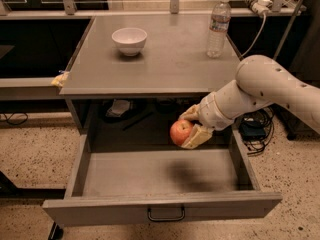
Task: Place apple into top drawer
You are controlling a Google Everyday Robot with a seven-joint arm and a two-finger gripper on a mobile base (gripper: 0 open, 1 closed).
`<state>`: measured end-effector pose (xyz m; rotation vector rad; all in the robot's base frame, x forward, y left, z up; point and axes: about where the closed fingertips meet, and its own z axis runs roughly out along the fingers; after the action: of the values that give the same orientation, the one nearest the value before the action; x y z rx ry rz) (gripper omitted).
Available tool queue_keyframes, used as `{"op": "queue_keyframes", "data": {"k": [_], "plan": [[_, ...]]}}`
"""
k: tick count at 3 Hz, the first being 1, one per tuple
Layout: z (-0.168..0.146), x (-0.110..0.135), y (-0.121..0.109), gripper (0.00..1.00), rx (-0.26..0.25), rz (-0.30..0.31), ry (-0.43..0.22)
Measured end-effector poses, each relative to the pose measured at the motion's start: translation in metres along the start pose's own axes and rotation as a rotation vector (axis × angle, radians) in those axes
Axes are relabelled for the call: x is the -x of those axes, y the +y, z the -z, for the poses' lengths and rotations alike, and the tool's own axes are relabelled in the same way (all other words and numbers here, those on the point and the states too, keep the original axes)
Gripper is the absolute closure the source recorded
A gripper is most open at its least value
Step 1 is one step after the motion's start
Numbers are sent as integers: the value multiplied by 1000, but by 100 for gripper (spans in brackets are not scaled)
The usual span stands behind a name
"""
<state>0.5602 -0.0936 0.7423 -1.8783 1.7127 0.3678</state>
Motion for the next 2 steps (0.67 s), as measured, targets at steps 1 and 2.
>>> {"op": "queue_keyframes", "data": {"k": [1,2], "plan": [[4,2,0,100,-9,11,-3],[-1,-15,6,100,-13,6,8]]}}
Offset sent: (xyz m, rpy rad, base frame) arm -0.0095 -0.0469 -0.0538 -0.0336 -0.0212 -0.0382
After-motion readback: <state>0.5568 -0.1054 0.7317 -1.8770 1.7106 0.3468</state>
